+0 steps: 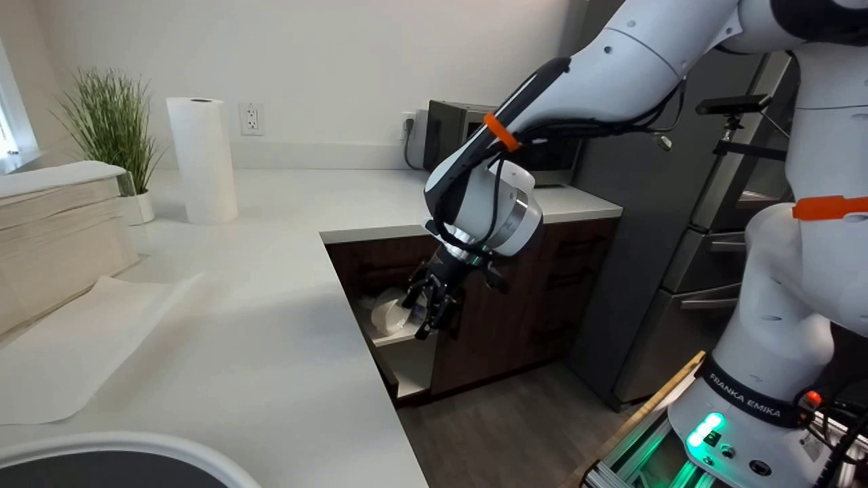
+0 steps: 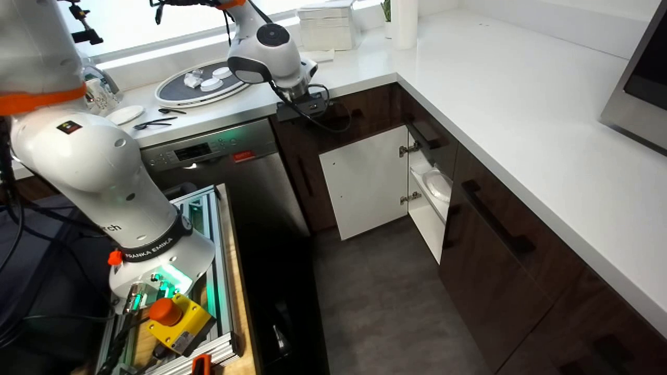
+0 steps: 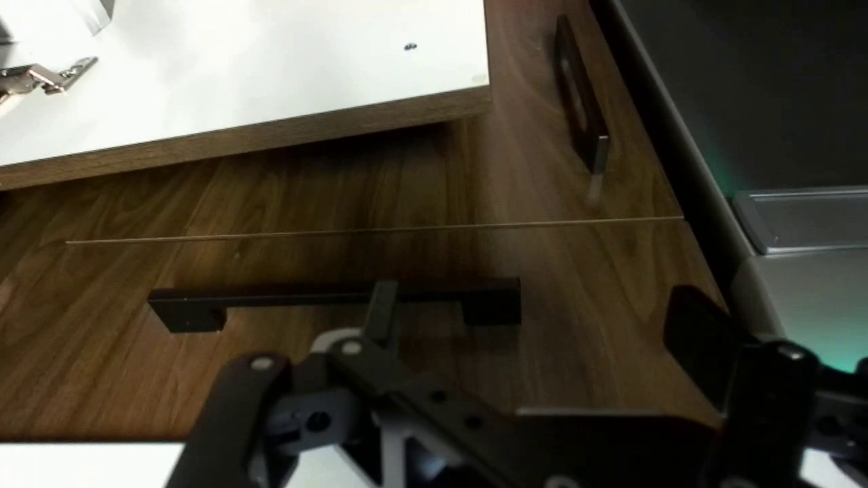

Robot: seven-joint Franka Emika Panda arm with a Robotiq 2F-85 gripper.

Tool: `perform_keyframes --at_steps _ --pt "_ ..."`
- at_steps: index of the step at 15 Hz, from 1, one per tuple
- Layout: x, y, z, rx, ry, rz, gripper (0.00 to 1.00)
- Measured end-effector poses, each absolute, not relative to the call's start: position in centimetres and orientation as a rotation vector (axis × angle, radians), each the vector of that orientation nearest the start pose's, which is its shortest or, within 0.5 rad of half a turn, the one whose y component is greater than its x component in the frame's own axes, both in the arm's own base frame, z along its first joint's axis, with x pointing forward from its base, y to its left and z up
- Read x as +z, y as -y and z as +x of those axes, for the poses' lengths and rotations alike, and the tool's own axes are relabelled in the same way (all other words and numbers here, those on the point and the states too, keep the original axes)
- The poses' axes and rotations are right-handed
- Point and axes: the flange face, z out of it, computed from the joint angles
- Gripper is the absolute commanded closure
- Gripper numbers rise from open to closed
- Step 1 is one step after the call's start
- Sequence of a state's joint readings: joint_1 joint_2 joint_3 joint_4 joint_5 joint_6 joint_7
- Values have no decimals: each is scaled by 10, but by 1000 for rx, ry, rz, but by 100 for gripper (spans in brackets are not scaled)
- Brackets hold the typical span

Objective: Close the cabinet door

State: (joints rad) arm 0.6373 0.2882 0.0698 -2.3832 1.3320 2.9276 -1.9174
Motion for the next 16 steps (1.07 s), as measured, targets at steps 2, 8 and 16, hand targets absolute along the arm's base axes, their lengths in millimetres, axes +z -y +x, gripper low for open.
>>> perform_keyframes --at_steps 2,8,16 --pt "185 -268 417 -583 1762 -2221 32" --pt "148 -274 436 -632 1721 -2217 81" --pt "137 -279 449 -710 1672 -2216 80"
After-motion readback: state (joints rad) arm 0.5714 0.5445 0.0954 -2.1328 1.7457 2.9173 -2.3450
